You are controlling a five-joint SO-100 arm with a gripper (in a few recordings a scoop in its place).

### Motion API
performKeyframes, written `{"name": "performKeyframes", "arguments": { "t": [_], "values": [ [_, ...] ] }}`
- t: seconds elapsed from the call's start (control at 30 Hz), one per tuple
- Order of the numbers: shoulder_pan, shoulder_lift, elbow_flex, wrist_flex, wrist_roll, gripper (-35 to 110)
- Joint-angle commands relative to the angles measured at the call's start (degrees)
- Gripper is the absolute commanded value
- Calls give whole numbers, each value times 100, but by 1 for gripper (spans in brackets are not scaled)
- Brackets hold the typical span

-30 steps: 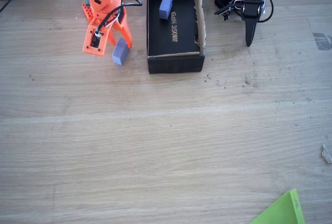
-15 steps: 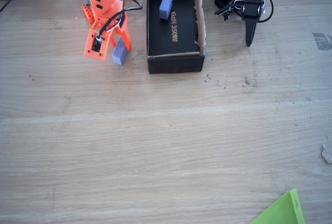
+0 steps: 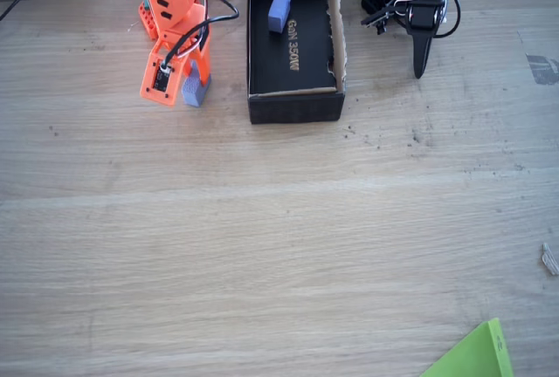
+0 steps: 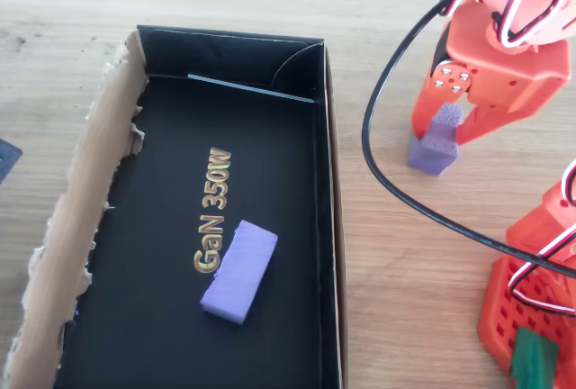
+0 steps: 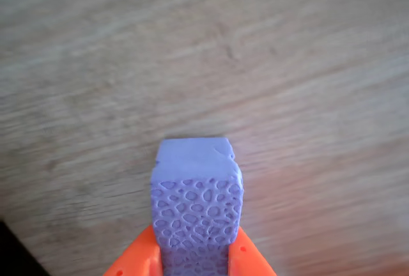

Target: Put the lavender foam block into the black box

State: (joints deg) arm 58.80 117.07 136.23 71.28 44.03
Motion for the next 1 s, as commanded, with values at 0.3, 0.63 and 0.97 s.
{"name": "performKeyframes", "arguments": {
  "t": [0.3,0.63,0.97],
  "values": [
    [18,220,-299,554,114,0],
    [-70,439,-1327,1811,264,0],
    [-264,1090,-2197,2646,642,0]
  ]
}}
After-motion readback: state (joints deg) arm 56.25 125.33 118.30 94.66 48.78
